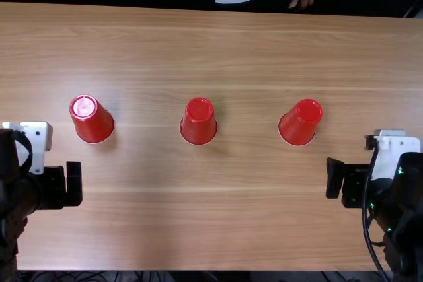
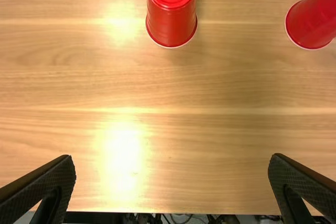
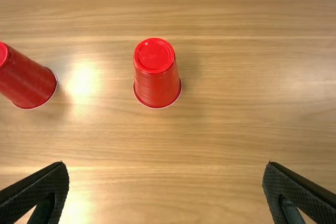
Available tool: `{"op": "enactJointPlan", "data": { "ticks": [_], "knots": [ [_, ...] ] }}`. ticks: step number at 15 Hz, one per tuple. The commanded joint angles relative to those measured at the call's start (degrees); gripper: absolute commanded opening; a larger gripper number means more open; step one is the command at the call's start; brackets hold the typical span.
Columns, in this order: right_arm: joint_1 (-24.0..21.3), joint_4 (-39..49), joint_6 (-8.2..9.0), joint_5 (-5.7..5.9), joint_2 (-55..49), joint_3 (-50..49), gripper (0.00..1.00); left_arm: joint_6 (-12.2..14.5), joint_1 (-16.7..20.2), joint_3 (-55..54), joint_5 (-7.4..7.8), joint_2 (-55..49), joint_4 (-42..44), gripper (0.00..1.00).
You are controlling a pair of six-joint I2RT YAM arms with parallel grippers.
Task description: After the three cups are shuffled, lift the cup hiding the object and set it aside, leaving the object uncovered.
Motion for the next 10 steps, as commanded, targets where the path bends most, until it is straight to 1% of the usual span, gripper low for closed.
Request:
{"op": "enactJointPlan", "data": {
  "ticks": [1,4,5,7,10],
  "knots": [
    [1.5,0.6,-0.06,-0.69,1.8,2.2,1.00,0.5,0.3,1.4,0.11,0.3,-0.2,1.00],
    [8.5,1.5,0.47,-0.79,9.0,6.3,1.00,0.5,0.3,1.5,0.22,1.6,-0.1,1.00],
    [10.5,3.0,0.58,-0.79,11.6,7.7,1.00,0.0,0.3,1.5,0.22,1.8,-0.1,1.00],
    [13.6,8.1,0.58,-0.69,15.9,9.0,1.00,-1.2,0.2,1.3,0.22,1.8,0.1,1.00],
    [18.4,9.3,0.58,-0.69,22.4,13.0,1.00,-1.4,0.2,1.1,0.32,1.8,0.8,1.00]
  ]
}}
